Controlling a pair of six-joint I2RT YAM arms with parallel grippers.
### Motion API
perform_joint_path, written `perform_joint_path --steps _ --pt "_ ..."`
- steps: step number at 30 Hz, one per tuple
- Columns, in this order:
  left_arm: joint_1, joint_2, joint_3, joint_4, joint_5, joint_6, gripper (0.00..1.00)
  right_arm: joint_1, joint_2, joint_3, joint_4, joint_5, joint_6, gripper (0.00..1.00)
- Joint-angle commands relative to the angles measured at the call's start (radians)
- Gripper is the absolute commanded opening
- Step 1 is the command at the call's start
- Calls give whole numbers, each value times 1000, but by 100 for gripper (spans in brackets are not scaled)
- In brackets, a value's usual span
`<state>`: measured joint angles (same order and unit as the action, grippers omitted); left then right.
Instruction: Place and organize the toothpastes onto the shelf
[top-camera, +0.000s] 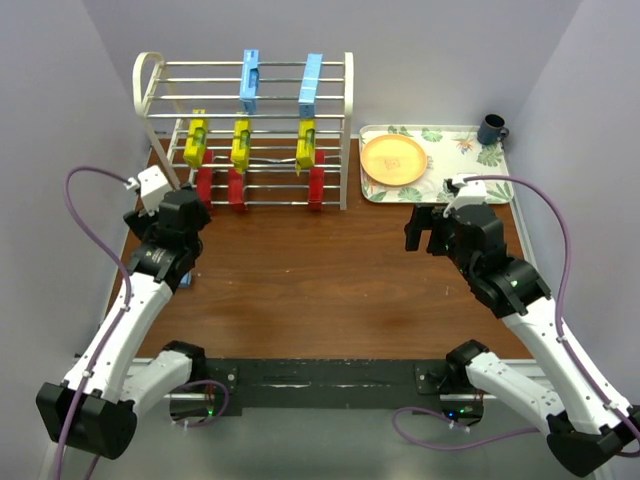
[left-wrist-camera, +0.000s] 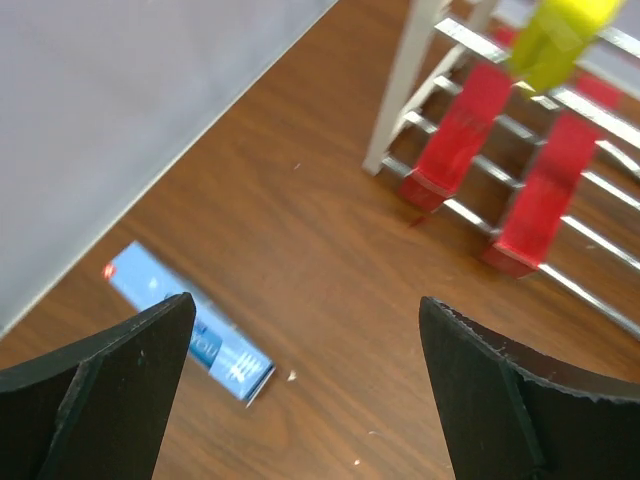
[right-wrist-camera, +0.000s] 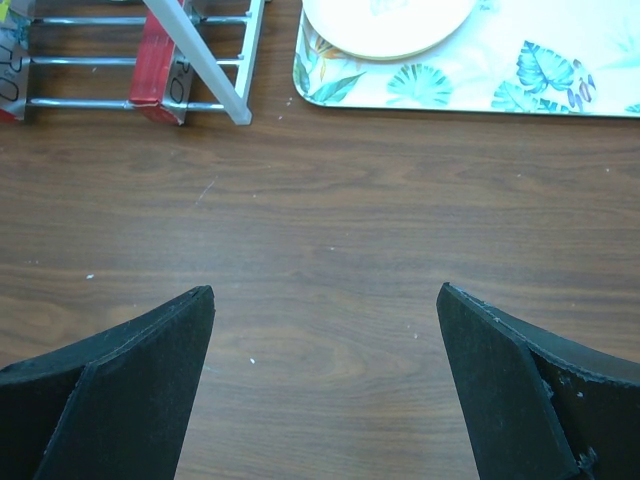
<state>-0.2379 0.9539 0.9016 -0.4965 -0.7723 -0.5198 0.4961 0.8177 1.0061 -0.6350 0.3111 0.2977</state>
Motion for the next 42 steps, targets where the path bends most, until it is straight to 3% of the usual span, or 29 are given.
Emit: perform_joint_path --steps 1,5,9,14,21,32,37,42 --pt "55 -59 -91 -62 -36 -219 100 -2 -18 -12 21 -26 12 98" --pt "168 -72 -216 -96 74 -351 99 -2 -26 -18 17 -32 15 98" --pt "227 -83 -317 -114 82 -503 98 -2 -35 -21 17 -32 12 98" --pt "302 -35 -412 -42 154 -589 95 -4 -46 -34 15 -30 8 98" --pt "308 60 -425 61 128 -648 91 -4 -58 -43 9 -3 -14 98" --pt "310 190 -349 95 126 -743 88 -4 -37 -49 23 17 -45 98" --pt "305 290 -322 88 153 -784 79 -2 -25 -52 35 26 -58 99" --pt "293 327 -320 82 162 -799 62 -4 -19 -58 43 36 -66 98"
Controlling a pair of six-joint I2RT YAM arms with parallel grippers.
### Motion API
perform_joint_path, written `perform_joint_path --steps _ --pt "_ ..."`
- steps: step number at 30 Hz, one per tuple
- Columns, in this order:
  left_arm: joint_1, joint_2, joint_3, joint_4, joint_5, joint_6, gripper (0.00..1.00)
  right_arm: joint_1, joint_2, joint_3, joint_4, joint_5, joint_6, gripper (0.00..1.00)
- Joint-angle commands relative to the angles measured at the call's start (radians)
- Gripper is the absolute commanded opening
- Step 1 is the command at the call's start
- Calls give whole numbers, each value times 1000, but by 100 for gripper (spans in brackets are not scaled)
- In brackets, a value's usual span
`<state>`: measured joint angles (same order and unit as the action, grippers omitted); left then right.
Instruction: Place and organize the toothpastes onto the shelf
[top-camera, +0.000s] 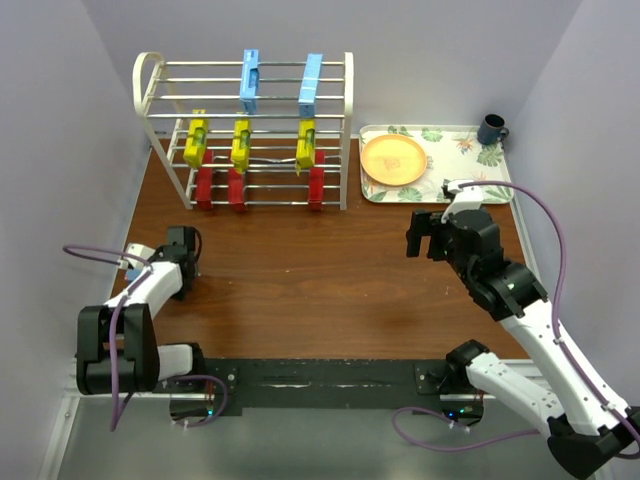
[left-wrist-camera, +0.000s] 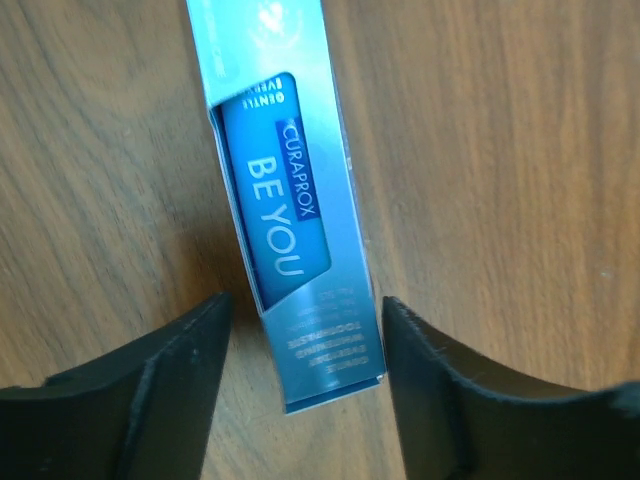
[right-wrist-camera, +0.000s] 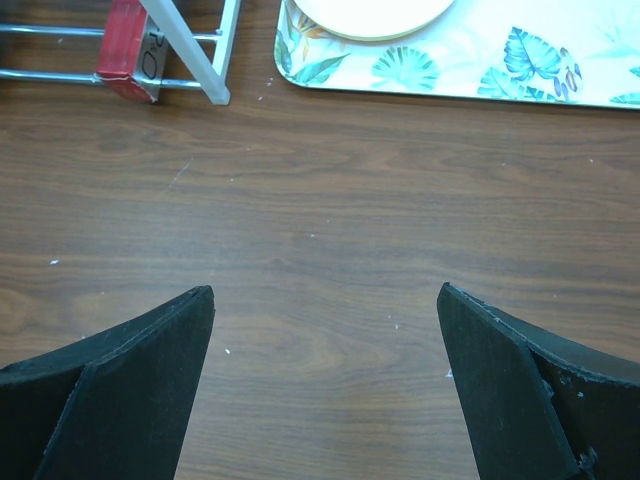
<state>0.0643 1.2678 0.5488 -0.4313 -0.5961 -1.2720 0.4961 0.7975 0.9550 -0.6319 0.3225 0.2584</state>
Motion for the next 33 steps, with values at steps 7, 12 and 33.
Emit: perform_joint_path --steps 7,12,33 --pt "-38 1 36 -12 -16 -56 36 -4 6 -16 57 23 -31 98" --pt "-38 -80 74 -66 -74 -8 25 -4 5 -16 57 20 -33 98" --pt "-32 -220 706 -46 -157 667 13 -4 -20 -1 29 18 -30 98"
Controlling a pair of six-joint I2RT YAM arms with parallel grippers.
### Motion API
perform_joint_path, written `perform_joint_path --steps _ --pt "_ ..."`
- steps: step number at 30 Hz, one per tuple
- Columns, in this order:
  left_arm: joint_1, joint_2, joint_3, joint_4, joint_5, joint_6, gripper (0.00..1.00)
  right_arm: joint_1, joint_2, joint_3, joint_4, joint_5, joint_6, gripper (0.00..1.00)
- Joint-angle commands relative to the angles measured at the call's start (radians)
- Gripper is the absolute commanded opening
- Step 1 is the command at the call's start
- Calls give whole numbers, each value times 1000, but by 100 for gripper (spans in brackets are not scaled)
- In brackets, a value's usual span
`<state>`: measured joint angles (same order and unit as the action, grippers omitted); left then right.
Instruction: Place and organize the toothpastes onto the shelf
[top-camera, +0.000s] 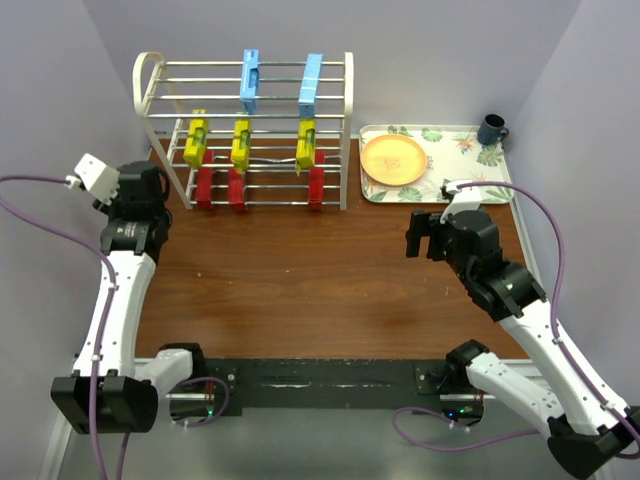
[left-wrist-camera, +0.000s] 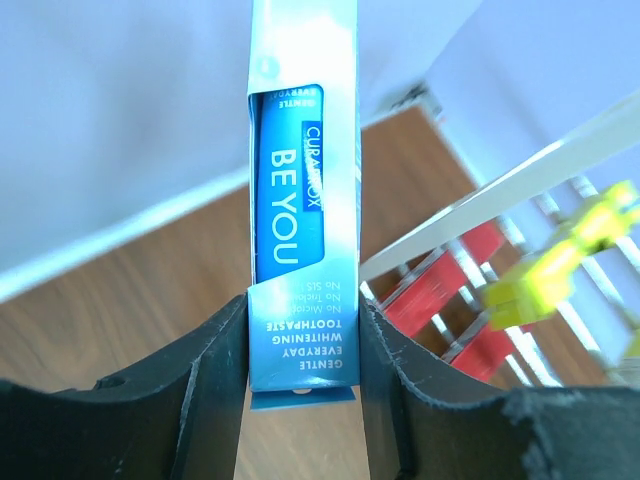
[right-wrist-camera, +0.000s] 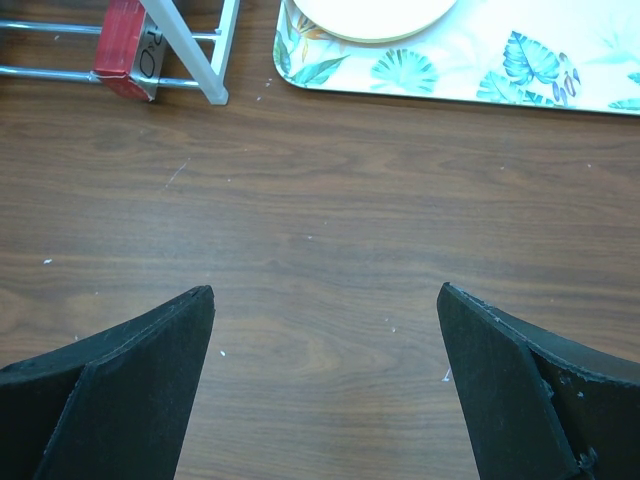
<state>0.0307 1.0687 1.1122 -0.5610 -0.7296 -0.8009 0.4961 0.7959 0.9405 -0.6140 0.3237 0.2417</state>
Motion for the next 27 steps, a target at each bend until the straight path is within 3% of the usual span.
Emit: perform_joint_path --steps 1,8,13,20,27 --pt "2 -10 173 90 -15 221 13 -5 -18 15 11 17 -13 98" --pt "2 63 440 124 195 495 11 -4 -18 26 0 20 -18 98" --pt "0 89 514 197 396 641 8 -4 -14 29 -4 21 -15 98" --pt "-5 175 609 178 634 683 10 -4 -4 35 -9 23 -13 98" --pt "-5 292 690 109 766 695 10 -4 -6 38 -21 35 -10 98"
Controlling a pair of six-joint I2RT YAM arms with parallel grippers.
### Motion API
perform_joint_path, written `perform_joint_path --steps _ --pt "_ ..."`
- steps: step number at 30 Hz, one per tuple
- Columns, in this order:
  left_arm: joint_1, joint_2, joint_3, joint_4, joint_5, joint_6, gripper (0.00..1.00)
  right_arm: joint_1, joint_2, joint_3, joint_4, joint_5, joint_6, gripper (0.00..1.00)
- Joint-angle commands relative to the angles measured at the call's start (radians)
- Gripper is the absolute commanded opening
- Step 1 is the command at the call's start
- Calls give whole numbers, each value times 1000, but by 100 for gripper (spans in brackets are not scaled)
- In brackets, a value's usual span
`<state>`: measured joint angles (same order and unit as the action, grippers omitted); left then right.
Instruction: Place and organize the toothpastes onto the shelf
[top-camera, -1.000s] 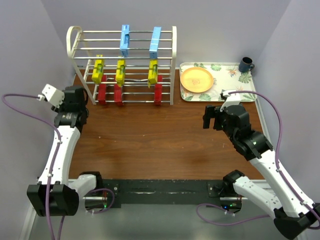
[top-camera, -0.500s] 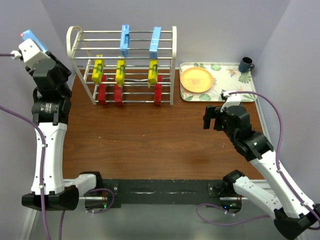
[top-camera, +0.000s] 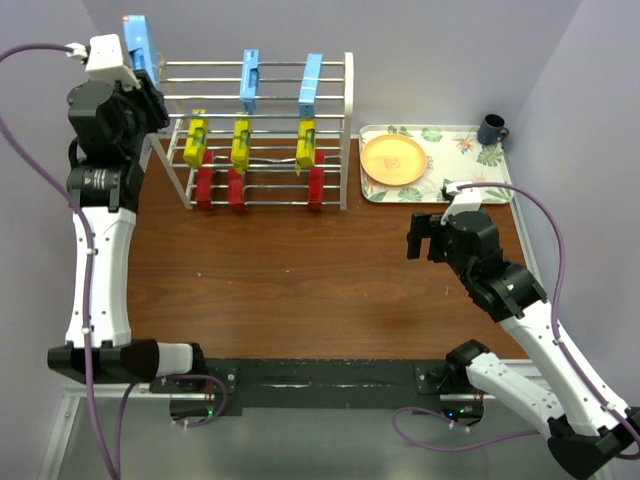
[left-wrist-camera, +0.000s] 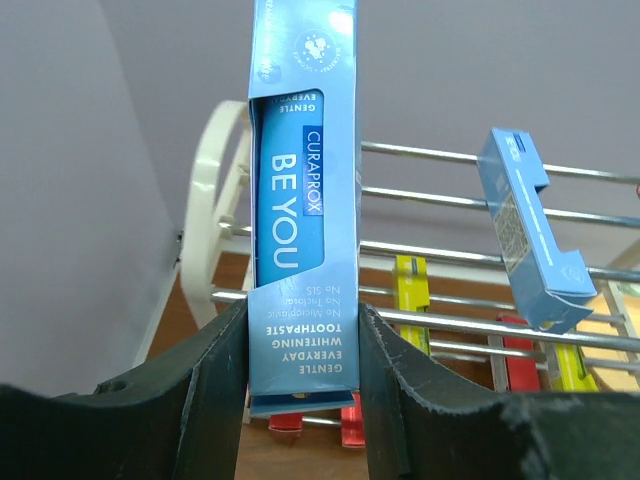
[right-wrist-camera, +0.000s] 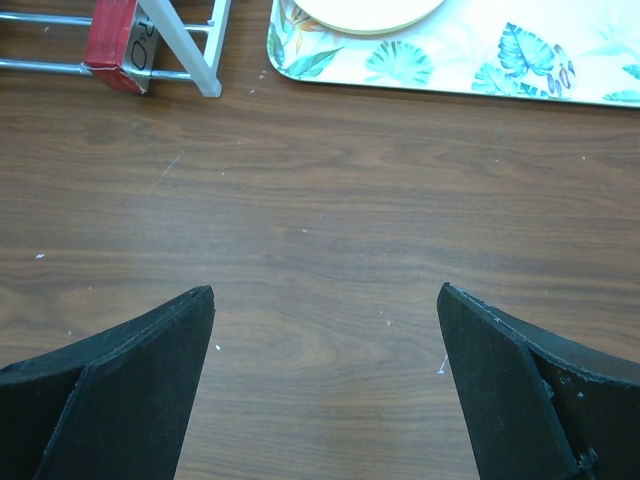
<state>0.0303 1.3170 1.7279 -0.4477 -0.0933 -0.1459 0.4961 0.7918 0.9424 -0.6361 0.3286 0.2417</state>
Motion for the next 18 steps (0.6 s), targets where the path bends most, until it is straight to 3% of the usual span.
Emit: perform_joint_path --steps 1,18 --pt "-4 69 87 -12 147 43 10 -4 1 38 1 32 -10 98" --pt "-4 297 248 -91 113 114 18 -4 43 78 -5 30 -1 98"
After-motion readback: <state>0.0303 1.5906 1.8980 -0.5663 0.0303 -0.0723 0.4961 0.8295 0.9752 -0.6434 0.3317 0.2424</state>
